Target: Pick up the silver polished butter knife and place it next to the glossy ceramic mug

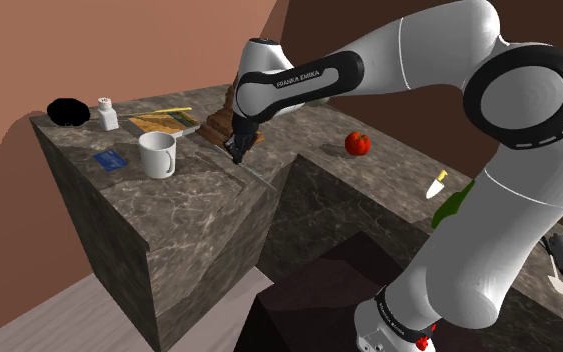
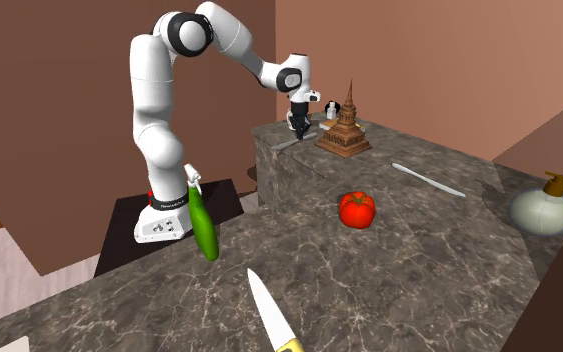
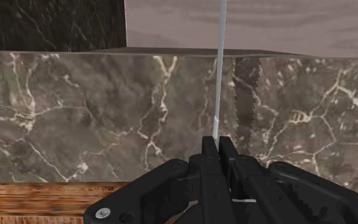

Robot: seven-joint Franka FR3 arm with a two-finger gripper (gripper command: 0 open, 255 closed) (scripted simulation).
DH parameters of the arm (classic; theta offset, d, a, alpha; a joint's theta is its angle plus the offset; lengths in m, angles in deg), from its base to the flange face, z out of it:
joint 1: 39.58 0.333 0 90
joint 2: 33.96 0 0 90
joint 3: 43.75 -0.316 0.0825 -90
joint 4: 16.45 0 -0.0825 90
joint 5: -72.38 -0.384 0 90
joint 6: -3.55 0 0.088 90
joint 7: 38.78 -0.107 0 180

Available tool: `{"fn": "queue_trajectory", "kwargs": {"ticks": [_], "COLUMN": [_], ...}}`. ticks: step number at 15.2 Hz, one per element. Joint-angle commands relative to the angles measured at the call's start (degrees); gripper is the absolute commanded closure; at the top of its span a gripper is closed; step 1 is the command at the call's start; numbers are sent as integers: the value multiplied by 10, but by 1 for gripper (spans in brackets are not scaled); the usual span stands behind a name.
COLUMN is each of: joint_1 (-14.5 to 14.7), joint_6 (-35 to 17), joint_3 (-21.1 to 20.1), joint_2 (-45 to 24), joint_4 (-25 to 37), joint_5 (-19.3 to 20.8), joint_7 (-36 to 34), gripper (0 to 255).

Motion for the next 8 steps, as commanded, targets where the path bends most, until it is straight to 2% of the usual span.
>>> {"fn": "queue_trajectory", "kwargs": {"ticks": [1,4,5,8], "joint_1": [0,0,0,0], "joint_6": [-1,-1,-1,-1], "joint_3": [0,0,0,0], "joint_2": [-1,-1,-1,-1], "joint_4": [0,0,0,0], "joint_5": [0,0,0,0], "joint_7": [0,0,0,0], "gripper": [255,255,0,0]}}
